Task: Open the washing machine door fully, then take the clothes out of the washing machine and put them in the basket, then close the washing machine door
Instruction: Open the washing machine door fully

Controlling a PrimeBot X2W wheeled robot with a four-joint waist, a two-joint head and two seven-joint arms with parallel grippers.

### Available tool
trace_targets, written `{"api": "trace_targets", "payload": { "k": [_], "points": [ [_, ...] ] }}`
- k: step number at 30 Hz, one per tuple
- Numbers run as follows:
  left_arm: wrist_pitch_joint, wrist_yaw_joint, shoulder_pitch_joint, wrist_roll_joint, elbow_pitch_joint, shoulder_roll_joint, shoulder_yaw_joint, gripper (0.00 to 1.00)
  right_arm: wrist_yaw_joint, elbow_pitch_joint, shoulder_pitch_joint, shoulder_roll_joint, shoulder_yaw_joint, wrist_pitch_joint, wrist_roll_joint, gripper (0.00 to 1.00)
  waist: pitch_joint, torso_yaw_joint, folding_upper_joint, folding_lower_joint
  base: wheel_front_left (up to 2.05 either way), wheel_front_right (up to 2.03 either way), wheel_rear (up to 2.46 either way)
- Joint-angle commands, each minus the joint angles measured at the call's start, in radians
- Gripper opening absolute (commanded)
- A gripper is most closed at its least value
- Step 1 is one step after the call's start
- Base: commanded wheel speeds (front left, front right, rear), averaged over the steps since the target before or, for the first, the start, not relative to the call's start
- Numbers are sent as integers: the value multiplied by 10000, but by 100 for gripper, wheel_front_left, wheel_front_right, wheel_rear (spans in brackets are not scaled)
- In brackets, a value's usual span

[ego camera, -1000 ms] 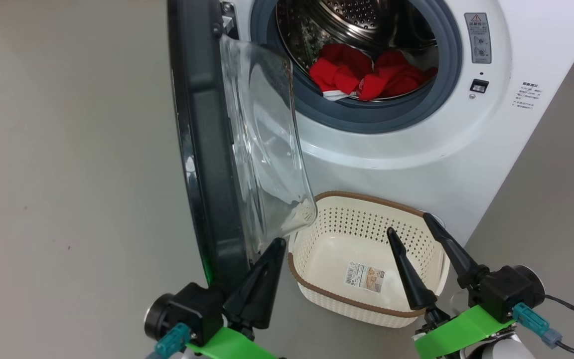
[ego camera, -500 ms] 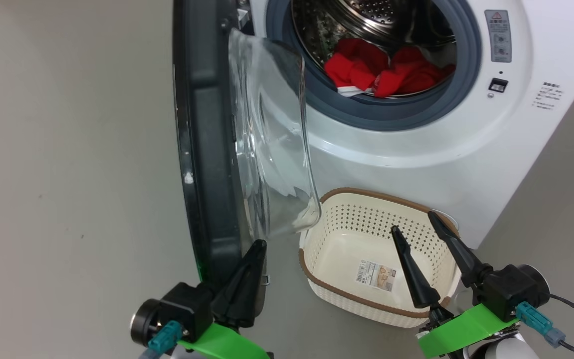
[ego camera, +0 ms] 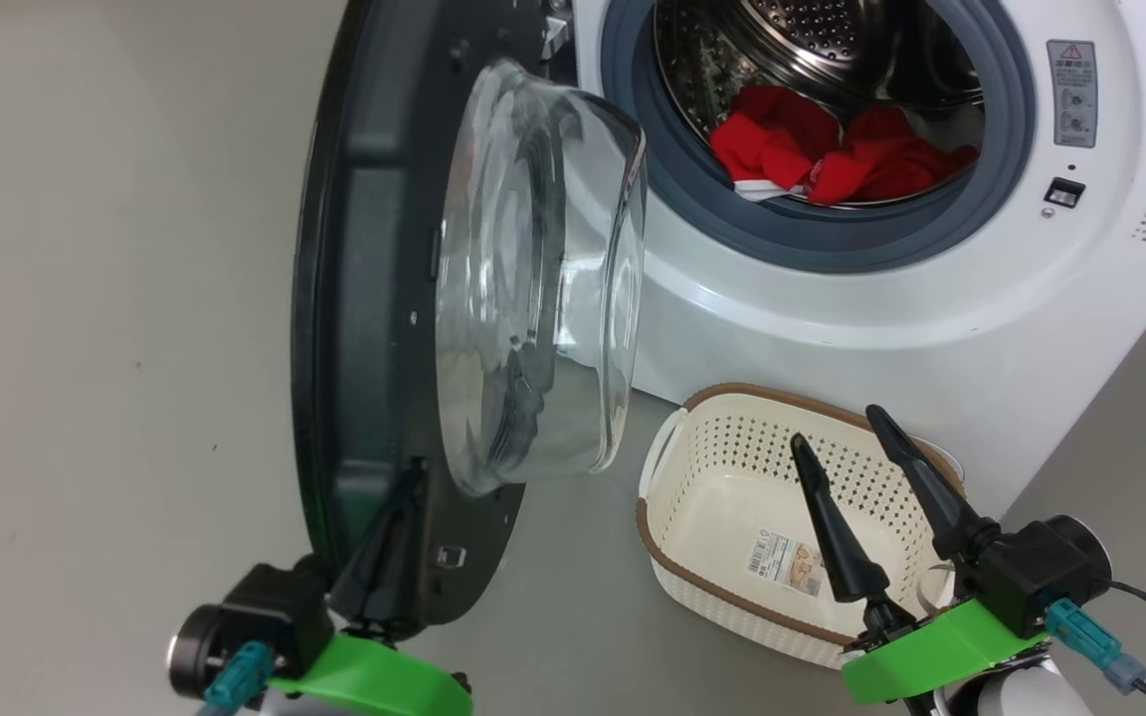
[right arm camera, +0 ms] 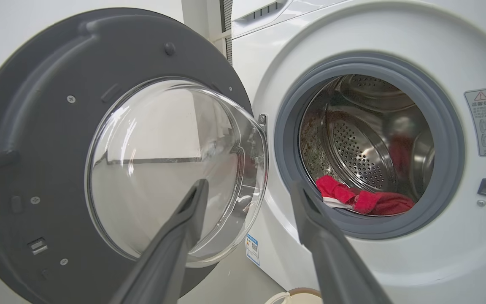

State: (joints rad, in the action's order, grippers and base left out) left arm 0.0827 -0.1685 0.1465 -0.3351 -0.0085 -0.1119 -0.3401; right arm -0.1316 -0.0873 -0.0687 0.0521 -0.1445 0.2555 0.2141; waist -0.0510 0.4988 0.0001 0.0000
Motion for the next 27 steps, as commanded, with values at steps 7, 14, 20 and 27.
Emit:
{"api": "trace_targets", "payload": {
  "k": [7, 14, 20, 27],
  "points": [
    [514, -496, -18, -113, -419, -452, 1090, 0, 9, -33, -303, -18, -577, 63, -162, 100, -85, 94, -1, 0, 0, 0, 0],
    [791, -648, -36, -272, -321, -614, 1535, 0, 9, -126, -382, -18, -650, 63, -255, 100, -200, 87, -1, 0, 0, 0, 0],
    [887, -690, 33, -428, -134, -741, 1808, 0, 9, -196, -411, -18, -641, 63, -354, 100, -303, 71, -1, 0, 0, 0, 0],
    [993, -694, 170, -499, -36, -754, 1869, 0, 9, -186, -422, -18, -608, 63, -481, 100, -446, 80, -1, 0, 0, 0, 0]
  ]
}}
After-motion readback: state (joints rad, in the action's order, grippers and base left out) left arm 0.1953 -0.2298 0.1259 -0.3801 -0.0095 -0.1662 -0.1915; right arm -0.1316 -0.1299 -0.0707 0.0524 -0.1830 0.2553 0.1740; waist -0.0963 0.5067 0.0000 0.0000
